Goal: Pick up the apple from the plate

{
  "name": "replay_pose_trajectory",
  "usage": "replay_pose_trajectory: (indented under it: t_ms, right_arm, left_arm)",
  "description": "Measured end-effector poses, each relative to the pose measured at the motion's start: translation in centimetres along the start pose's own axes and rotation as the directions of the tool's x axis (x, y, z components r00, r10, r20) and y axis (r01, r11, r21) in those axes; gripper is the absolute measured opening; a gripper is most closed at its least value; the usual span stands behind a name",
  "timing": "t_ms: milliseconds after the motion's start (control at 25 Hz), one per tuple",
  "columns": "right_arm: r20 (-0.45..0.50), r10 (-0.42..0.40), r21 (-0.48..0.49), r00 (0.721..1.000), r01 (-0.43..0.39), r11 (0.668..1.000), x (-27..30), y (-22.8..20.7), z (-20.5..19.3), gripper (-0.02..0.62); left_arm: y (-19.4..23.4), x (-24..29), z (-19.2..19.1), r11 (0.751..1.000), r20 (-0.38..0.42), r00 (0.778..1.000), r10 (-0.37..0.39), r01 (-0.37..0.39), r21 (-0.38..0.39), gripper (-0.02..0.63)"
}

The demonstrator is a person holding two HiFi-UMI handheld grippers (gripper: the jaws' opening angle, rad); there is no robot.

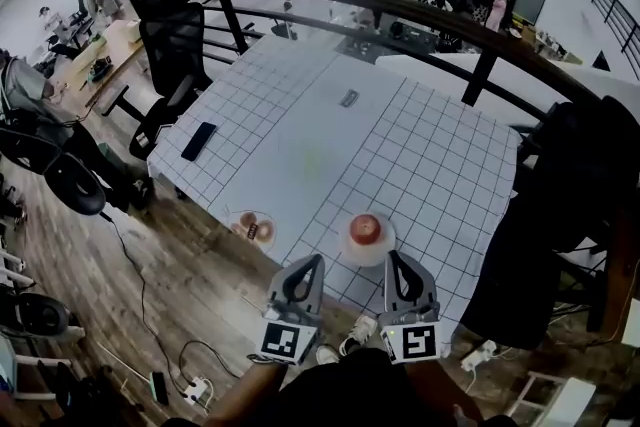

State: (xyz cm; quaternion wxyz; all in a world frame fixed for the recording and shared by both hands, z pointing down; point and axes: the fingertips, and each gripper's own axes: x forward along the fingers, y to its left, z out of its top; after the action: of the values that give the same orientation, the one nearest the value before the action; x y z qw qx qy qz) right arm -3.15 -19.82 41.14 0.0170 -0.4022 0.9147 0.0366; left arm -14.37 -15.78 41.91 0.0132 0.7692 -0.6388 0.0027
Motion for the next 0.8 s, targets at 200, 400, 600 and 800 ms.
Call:
replay_pose_trajectory:
  t_ms: [200,400,600,800]
  right_arm:
    - [-0.011,-0.007,0.067,1.000,0.008,0.998,1.8,-1.9,-1.4,0.023]
    - [-0.004,0.001,0.110,1.000,-0.001,0.994,3.7,-3.2,-2.4,0.023]
    - [-0.029,-0.012,0.119,1.000,0.015,0.993,4.8,-3.9,-3.6,0.023]
    - [-0.059,-0.043,0.102,0.997,0.049,0.994,5.9,-3.5,-4.7,0.023]
  left_arm:
    - [-0.1,3.1,-1.1,0.999,-0.038,0.999,-0.022,0.023,0.027,0.011]
    - [-0.2,5.6,-2.8,0.998,-0.076,0.997,-0.032,0.036,0.049,0.011]
    - [-0.3,6.9,-4.2,0.996,-0.106,0.992,-0.066,0.071,0.045,0.011]
    - [0.5,7.9,-5.7,0.991,-0.126,0.983,-0.134,0.137,0.014,0.011]
